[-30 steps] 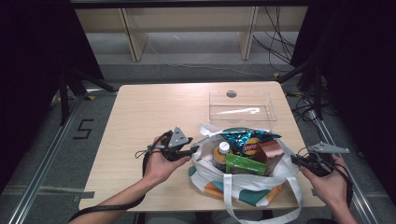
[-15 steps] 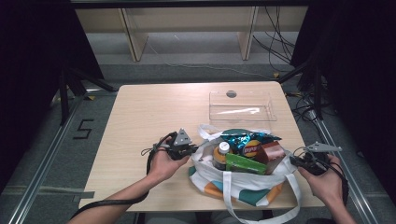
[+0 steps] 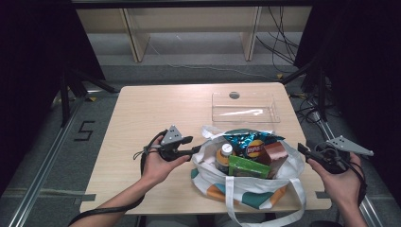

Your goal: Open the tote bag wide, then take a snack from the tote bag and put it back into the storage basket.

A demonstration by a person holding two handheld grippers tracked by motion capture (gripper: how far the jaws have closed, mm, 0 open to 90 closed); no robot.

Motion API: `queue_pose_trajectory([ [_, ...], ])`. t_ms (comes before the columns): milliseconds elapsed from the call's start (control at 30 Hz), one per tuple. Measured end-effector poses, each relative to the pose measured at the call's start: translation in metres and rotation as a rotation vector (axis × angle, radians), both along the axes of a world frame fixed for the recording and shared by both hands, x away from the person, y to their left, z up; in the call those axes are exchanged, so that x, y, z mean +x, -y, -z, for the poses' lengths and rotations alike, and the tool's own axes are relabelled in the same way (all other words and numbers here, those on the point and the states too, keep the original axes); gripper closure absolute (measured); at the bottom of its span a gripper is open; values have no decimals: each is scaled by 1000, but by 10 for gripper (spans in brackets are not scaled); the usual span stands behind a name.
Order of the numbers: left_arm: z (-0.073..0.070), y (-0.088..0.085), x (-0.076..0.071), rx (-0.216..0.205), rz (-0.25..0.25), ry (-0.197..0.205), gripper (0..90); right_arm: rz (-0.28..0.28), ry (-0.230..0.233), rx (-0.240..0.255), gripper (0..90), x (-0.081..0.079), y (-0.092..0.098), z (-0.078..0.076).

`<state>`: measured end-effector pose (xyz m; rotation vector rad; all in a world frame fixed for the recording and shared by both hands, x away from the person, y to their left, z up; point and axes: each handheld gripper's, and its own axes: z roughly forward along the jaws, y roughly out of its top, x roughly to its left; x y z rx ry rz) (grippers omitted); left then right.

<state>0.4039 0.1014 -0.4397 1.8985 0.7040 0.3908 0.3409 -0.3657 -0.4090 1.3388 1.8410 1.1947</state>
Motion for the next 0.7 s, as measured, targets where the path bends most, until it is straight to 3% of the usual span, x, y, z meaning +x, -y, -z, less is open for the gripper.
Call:
queue_pose_trajectory([
  [100,-1,0,0,-23,0,-10,408,-3,23,35,564,1,-6,-4],
  [200,-3,1,0,-25,-10,-14,389,-14,49,28,543,2,-7,-6],
  [233,-3,1,0,-27,-10,-12,375,-21,77,42,523,1,-9,-12],
  [300,-3,1,0,-37,0,-12,366,-26,79,50,520,0,-9,-15],
  [333,-3,0,-1,-36,2,-11,353,-59,110,55,516,-2,-10,-22],
  [400,-3,-1,0,-27,8,-6,349,-57,116,60,517,-3,-11,-25],
  [500,-3,-2,1,-16,-9,-9,341,-135,134,81,532,-2,-19,-37],
  [700,-5,-2,0,-19,-14,-1,337,-205,148,88,541,3,-30,-43],
])
